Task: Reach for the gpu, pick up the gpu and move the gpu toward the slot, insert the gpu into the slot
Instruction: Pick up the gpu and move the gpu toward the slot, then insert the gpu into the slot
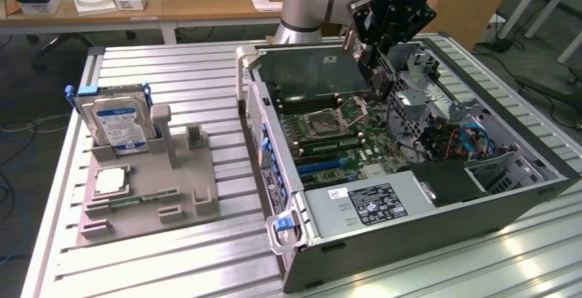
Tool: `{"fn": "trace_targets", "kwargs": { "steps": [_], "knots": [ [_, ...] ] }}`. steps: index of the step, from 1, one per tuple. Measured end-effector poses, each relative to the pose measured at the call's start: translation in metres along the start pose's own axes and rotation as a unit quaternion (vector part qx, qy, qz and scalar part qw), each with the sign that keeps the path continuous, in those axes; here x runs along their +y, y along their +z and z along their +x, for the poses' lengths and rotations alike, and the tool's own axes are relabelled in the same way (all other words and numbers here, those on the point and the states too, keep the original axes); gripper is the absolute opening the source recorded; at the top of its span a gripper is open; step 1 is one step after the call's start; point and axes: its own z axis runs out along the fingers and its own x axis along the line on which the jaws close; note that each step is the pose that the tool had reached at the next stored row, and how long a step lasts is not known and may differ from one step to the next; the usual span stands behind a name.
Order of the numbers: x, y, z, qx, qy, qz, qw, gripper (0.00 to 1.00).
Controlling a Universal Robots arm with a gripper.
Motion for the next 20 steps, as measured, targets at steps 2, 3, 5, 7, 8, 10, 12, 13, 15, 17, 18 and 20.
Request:
{"fn": "trace_targets", "kwargs": {
  "steps": [2,3,5,7,8,10,12,13,15,17,18,20],
  "knots": [
    [0.0001,0.0000,-0.0007,0.0000,0.000,-0.0008,1.0000,0.26],
    [0.0001,0.0000,-0.0006,0.0001,0.000,-0.0008,1.0000,0.26],
    [0.0001,0.0001,-0.0007,0.0001,0.000,-0.0009,1.0000,0.26],
    [0.0001,0.0000,-0.0007,0.0000,0.000,-0.0008,1.0000,0.26],
    [0.0001,0.0000,-0.0007,0.0000,0.000,-0.0008,1.0000,0.26],
    [0.0001,0.0001,-0.0006,0.0001,0.000,-0.0009,1.0000,0.26],
    [0.0001,0.0001,-0.0006,0.0001,0.000,-0.0009,1.0000,0.26],
    [0.0001,0.0001,-0.0006,0.0001,0.000,-0.0009,1.0000,0.26],
    [0.0001,0.0001,-0.0007,0.0001,0.000,-0.0009,1.0000,0.26],
    [0.0001,0.0001,-0.0006,0.0001,0.000,-0.0009,1.0000,0.26],
    [0.0001,0.0001,-0.0006,0.0002,-0.002,-0.0008,1.0000,0.26],
    [0.0000,0.0001,-0.0006,0.0010,-0.014,-0.0007,0.9999,0.26]
  ]
}}
